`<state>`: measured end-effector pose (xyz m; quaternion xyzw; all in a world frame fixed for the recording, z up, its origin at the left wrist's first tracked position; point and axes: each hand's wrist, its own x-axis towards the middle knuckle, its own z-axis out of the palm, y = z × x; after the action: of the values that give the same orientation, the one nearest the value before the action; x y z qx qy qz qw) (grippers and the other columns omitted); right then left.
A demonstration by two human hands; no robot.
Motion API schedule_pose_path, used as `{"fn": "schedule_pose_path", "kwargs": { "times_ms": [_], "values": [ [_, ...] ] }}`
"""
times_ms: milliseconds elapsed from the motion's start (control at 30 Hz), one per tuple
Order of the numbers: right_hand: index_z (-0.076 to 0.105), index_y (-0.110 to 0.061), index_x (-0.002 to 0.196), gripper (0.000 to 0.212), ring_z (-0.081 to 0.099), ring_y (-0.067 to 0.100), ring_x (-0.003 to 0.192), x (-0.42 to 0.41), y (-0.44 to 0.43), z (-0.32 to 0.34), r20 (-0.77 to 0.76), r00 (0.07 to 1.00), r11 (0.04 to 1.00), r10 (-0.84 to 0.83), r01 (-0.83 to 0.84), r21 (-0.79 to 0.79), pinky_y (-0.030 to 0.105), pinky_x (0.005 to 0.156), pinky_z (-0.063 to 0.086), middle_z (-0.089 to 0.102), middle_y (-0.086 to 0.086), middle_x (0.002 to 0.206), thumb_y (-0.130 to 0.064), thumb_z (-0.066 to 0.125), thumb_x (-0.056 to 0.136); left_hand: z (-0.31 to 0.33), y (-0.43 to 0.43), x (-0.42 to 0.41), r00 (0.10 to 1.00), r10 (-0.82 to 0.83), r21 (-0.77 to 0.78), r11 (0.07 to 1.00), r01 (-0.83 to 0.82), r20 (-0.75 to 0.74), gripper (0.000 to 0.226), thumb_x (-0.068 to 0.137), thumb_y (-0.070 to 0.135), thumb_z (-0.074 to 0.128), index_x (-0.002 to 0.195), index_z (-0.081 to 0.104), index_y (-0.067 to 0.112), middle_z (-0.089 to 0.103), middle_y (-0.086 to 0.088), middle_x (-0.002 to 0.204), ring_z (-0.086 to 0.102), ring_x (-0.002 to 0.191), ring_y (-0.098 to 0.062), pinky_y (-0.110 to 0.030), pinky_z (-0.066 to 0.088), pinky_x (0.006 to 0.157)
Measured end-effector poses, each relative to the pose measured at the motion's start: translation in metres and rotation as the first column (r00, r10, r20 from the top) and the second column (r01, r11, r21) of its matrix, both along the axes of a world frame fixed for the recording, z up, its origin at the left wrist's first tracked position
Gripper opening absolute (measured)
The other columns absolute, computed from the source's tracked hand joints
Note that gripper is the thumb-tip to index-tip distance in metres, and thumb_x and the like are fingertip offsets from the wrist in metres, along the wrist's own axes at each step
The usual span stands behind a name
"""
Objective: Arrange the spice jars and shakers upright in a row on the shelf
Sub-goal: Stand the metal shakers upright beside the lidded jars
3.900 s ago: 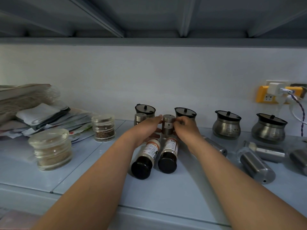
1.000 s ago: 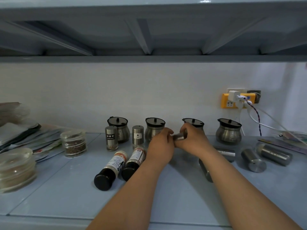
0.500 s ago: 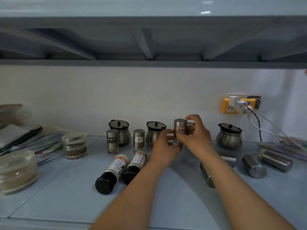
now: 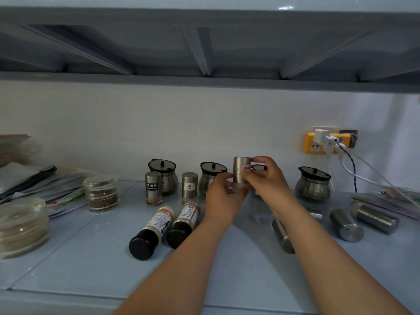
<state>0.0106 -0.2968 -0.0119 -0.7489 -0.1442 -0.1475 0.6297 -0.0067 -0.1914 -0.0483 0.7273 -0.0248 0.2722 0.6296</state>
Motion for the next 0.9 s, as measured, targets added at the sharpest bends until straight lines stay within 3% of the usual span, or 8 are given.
{"fn": "schedule_pose_path", "kwargs": {
  "times_ms": [167, 267, 367, 467, 600, 667, 767, 900],
  "values": [
    [0.056, -0.03, 0.11, 0.03, 0.064, 0.015, 0.09, 0.0, 0.001, 0.003, -0.06, 0.998, 0.998, 0.034, -0.031, 0.049, 0.026, 0.076, 0.047, 0.067, -0.002, 0.096, -0.018, 0.061, 0.084, 0.001, -0.003, -0.001, 0.999, 0.019, -0.042, 0.999, -0.018, 0.034, 0.037, 0.079, 0.017, 0.072, 0.114, 0.059, 0.017, 0.064, 0.0, 0.099, 0.064, 0.092, -0.016, -0.022, 0.049, 0.076],
    [0.058, -0.033, 0.095, 0.022, 0.066, 0.013, 0.085, -0.001, 0.003, 0.005, -0.053, 0.997, 0.996, 0.057, -0.053, 0.078, 0.028, 0.082, 0.05, 0.066, -0.002, 0.091, -0.013, 0.057, 0.086, 0.001, -0.005, -0.003, 0.996, 0.039, -0.06, 0.998, -0.034, 0.084, 0.026, 0.081, 0.013, 0.069, 0.105, 0.063, 0.023, 0.065, 0.005, 0.089, 0.065, 0.09, -0.016, -0.025, 0.051, 0.077],
    [0.058, -0.035, 0.095, 0.029, 0.067, 0.016, 0.093, -0.003, 0.003, 0.006, -0.036, 0.994, 0.992, 0.101, -0.098, 0.074, 0.027, 0.083, 0.051, 0.069, 0.001, 0.1, -0.008, 0.056, 0.086, 0.005, -0.008, -0.004, 0.988, 0.07, -0.054, 0.997, -0.063, 0.141, 0.023, 0.084, 0.01, 0.064, 0.096, 0.061, 0.029, 0.063, 0.013, 0.081, 0.062, 0.081, -0.006, -0.014, 0.047, 0.07],
    [0.058, -0.031, 0.098, 0.033, 0.065, 0.017, 0.099, -0.001, 0.002, 0.01, -0.035, 0.99, 0.988, 0.139, -0.137, 0.064, 0.028, 0.087, 0.051, 0.068, 0.0, 0.101, -0.001, 0.056, 0.085, 0.009, -0.01, 0.0, 0.981, 0.114, -0.013, 0.993, -0.114, 0.16, 0.018, 0.085, 0.007, 0.06, 0.099, 0.065, 0.017, 0.06, 0.012, 0.075, 0.056, 0.071, -0.003, -0.006, 0.039, 0.059],
    [0.058, -0.03, 0.094, 0.031, 0.064, 0.02, 0.101, 0.009, 0.001, 0.024, -0.025, 0.99, 0.991, 0.136, -0.136, 0.019, 0.037, 0.097, 0.049, 0.068, 0.001, 0.099, -0.001, 0.06, 0.083, 0.02, -0.008, 0.011, 0.982, 0.135, 0.079, 0.986, -0.146, 0.129, 0.019, 0.088, 0.01, 0.056, 0.104, 0.065, 0.013, 0.066, 0.0, 0.088, 0.054, 0.07, -0.002, -0.002, 0.037, 0.055],
    [0.058, -0.026, 0.099, 0.028, 0.065, 0.016, 0.095, 0.013, 0.001, 0.026, -0.014, 0.993, 0.992, 0.121, -0.121, -0.033, 0.029, 0.09, 0.052, 0.067, 0.002, 0.1, -0.004, 0.062, 0.084, 0.022, -0.009, 0.018, 0.987, 0.143, 0.081, 0.985, -0.149, 0.076, 0.02, 0.089, 0.011, 0.054, 0.105, 0.065, 0.012, 0.068, -0.001, 0.094, 0.054, 0.071, -0.001, -0.003, 0.037, 0.054],
    [0.054, -0.025, 0.105, 0.029, 0.063, 0.006, 0.08, 0.014, 0.001, 0.015, -0.012, 0.995, 0.992, 0.099, -0.099, -0.075, 0.014, 0.067, 0.049, 0.066, 0.001, 0.097, -0.005, 0.061, 0.085, 0.011, -0.007, 0.024, 0.989, 0.138, 0.077, 0.987, -0.141, 0.051, 0.02, 0.088, 0.008, 0.055, 0.106, 0.065, 0.011, 0.066, 0.0, 0.091, 0.058, 0.081, -0.012, -0.005, 0.035, 0.055],
    [0.057, -0.022, 0.119, 0.036, 0.064, 0.017, 0.095, 0.018, -0.001, 0.009, -0.004, 0.997, 0.984, 0.077, -0.077, -0.158, 0.031, 0.087, 0.052, 0.066, 0.006, 0.106, -0.01, 0.063, 0.086, 0.004, 0.001, 0.028, 0.994, 0.104, 0.131, 0.986, -0.108, 0.037, 0.019, 0.088, 0.007, 0.055, 0.104, 0.065, 0.01, 0.063, 0.003, 0.087, 0.056, 0.075, -0.007, -0.002, 0.037, 0.056]
  ]
}}
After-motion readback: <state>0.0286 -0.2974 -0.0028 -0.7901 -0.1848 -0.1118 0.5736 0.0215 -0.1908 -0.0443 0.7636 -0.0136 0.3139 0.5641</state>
